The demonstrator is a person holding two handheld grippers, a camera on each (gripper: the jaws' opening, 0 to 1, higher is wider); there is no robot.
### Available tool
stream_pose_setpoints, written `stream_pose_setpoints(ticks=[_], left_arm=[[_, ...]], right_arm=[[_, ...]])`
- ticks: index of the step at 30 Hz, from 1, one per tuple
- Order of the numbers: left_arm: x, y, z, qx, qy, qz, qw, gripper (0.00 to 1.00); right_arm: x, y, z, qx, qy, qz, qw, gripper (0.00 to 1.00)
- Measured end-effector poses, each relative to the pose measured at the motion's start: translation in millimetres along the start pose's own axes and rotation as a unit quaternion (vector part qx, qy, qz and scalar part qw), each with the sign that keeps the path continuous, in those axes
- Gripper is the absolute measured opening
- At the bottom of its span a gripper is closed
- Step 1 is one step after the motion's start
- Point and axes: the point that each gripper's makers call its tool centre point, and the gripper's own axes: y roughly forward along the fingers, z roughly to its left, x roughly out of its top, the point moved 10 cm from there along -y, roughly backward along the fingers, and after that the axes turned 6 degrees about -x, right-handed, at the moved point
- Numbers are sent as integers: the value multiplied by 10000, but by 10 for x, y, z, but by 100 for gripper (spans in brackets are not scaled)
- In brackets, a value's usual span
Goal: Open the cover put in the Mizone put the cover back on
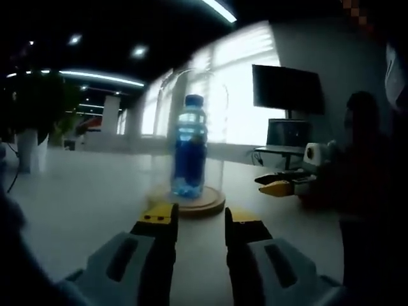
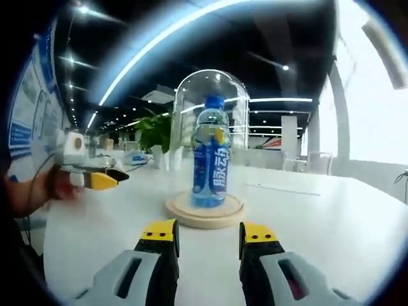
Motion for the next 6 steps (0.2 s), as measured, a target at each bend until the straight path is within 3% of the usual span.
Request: stream_pose_setpoints(ticks=[6], left_arm=[[-14, -2, 9, 49, -2, 42, 10000, 24]], right_arm=[[-12, 15, -26, 20, 8, -6, 10000, 30]])
